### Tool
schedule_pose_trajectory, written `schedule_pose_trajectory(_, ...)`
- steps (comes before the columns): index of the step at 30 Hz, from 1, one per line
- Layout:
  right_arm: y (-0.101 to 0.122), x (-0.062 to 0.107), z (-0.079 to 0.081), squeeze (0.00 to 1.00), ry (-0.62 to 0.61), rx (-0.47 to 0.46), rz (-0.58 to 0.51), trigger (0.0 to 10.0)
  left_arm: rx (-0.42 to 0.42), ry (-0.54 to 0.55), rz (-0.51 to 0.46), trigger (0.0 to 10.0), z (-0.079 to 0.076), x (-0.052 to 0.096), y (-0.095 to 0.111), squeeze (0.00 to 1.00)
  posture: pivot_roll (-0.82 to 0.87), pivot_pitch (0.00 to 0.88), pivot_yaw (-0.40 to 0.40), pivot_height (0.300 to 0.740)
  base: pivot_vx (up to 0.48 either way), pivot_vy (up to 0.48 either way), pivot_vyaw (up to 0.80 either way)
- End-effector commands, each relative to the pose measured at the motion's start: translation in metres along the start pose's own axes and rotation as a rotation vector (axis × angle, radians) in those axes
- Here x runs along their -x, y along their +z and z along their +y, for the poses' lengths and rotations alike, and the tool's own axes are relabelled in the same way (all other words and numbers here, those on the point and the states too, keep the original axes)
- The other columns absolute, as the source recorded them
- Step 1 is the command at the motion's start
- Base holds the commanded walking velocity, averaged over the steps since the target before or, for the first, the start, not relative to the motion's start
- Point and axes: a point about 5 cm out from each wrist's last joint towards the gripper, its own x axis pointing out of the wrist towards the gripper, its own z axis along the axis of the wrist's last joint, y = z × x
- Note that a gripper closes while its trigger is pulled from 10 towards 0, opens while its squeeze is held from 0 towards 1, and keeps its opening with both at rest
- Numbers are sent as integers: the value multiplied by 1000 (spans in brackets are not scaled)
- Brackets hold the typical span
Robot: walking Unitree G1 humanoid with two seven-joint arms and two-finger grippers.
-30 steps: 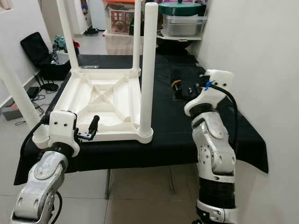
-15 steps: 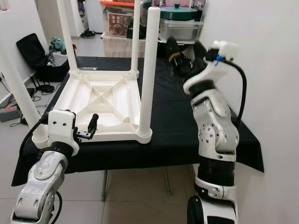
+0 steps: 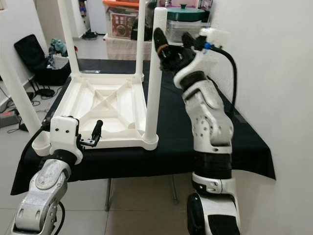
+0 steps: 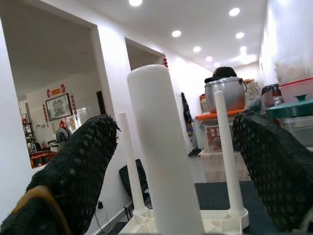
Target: Building children table
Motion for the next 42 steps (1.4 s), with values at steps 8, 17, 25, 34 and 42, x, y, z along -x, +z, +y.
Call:
schedule_pose_trajectory(8,-4,-11,8,0,3,17,14,10000,-11,-10,5,10000,-3,1,-4,0,84,0,-84,740,0,0,0)
schedule_pose_trajectory(17,-9,-24,10,0,-42,73,45,10000,-7,-7,0,10000,-4,2,-2,0,87,0,-94,740,0,0,0)
schedule_pose_trajectory(25,-13,-37,8,0,-106,141,78,1216,7,-23,9,10000,-10,4,-3,0,84,0,-101,740,0,0,0)
schedule_pose_trajectory(34,-24,-47,-4,0,-205,176,141,0,47,-78,10,10000,-24,6,-1,0,92,0,-124,740,0,0,0)
schedule_pose_trajectory(42,-39,-53,-12,0,-244,159,207,0,54,-28,-49,10000,-12,-7,14,0,100,5,-139,740,0,0,0)
